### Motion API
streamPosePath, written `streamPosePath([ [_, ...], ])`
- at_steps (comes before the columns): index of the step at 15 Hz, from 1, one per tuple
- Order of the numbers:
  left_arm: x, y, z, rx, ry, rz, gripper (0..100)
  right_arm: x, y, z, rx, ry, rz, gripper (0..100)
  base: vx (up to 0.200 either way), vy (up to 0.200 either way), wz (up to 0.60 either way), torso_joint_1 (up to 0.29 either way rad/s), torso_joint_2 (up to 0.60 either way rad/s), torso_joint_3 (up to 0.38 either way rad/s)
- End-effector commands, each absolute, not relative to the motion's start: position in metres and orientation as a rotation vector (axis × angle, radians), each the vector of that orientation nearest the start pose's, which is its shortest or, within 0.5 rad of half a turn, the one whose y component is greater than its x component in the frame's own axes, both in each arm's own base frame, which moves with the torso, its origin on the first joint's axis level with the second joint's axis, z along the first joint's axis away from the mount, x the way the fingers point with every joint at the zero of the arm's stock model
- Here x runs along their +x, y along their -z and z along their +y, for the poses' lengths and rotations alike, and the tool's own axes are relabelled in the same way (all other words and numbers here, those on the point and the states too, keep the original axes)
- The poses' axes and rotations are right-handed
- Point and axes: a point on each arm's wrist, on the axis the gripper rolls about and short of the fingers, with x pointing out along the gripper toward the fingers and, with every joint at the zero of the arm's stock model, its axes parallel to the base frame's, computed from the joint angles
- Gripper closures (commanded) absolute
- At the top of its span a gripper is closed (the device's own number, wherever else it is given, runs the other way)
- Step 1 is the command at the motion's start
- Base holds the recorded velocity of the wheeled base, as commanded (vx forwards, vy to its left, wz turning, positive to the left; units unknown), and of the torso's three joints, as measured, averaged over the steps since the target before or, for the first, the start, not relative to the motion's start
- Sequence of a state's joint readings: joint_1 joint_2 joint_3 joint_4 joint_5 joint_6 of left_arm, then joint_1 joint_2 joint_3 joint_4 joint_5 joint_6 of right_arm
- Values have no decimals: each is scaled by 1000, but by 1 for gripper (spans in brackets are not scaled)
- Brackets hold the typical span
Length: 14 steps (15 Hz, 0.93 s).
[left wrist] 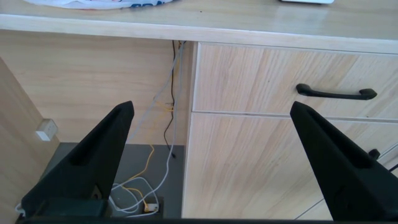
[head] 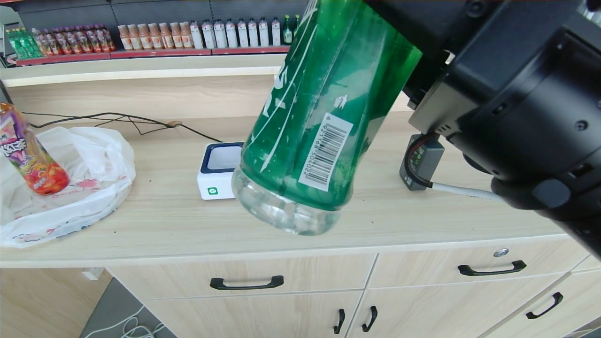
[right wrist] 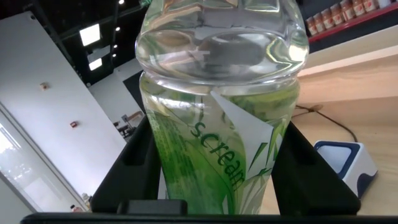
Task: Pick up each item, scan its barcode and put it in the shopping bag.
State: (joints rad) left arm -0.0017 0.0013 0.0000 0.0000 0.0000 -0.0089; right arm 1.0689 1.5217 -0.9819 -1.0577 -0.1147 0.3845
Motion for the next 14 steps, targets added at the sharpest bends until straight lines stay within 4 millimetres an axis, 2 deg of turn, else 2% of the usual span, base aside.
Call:
streamPosePath([
  [1, -23, -76, 0, -9, 2, 2, 0, 129, -322, 231, 633, -1014, -259, 100, 0, 0, 0, 0, 0, 0],
  [7, -23, -76, 0, -9, 2, 2, 0, 135, -306, 241, 508, -977, -258, 100, 0, 0, 0, 0, 0, 0],
  [12, -23, -76, 0, -9, 2, 2, 0, 143, -292, 248, 347, -813, -283, 100, 0, 0, 0, 0, 0, 0],
  [14, -23, -76, 0, -9, 2, 2, 0, 142, -268, 242, 222, -673, -242, 100, 0, 0, 0, 0, 0, 0],
])
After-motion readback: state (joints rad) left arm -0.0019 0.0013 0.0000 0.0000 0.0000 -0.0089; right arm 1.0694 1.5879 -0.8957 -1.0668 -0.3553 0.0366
